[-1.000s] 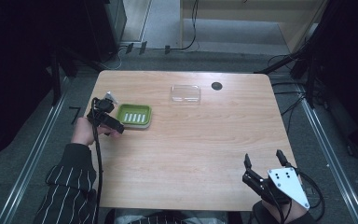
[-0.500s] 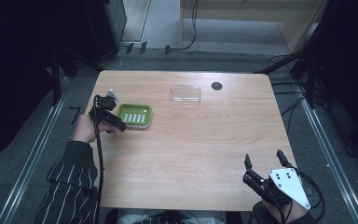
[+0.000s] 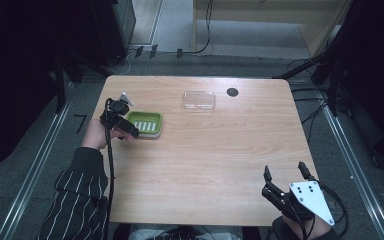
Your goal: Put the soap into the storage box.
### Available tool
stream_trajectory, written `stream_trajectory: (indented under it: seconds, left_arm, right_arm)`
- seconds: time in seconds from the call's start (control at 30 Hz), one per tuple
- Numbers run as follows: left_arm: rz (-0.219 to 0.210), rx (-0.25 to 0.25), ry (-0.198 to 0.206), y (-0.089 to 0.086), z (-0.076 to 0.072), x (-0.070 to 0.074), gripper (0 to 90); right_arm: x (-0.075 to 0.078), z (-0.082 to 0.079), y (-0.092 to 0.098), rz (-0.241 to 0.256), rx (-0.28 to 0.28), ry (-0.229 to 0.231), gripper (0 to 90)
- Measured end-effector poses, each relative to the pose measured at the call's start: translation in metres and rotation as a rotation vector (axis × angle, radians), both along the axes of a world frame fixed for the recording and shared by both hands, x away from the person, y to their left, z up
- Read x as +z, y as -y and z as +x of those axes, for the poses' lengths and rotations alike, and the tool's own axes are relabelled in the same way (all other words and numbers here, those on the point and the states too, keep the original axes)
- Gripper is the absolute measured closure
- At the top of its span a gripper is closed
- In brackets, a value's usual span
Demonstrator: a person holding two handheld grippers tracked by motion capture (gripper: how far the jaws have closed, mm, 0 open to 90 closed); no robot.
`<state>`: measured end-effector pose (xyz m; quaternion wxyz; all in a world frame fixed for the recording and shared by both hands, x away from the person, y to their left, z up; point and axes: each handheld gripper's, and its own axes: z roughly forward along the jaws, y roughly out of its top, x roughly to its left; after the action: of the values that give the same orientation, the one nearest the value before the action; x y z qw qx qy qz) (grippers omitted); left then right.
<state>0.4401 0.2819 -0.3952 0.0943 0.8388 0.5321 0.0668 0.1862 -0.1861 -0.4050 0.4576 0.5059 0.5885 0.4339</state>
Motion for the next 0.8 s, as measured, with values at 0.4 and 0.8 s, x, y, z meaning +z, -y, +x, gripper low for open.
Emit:
stream_trajectory:
  seconds: [0.4,0.8]
  left_arm:
    - [-0.009,-0.011,0.015,0.0081,0.0076,0.0038,13.2]
    - [-0.015,-0.003,0.022,0.0058,0.0106,0.0047,13.2]
  right_arm:
    - [-0.0006,-0.0039,0.0044,-0.001,-0.015,-0.003,12.8]
    - [0.0006,-0.0069,0.0033,-0.008,-0.022,0.001,12.8]
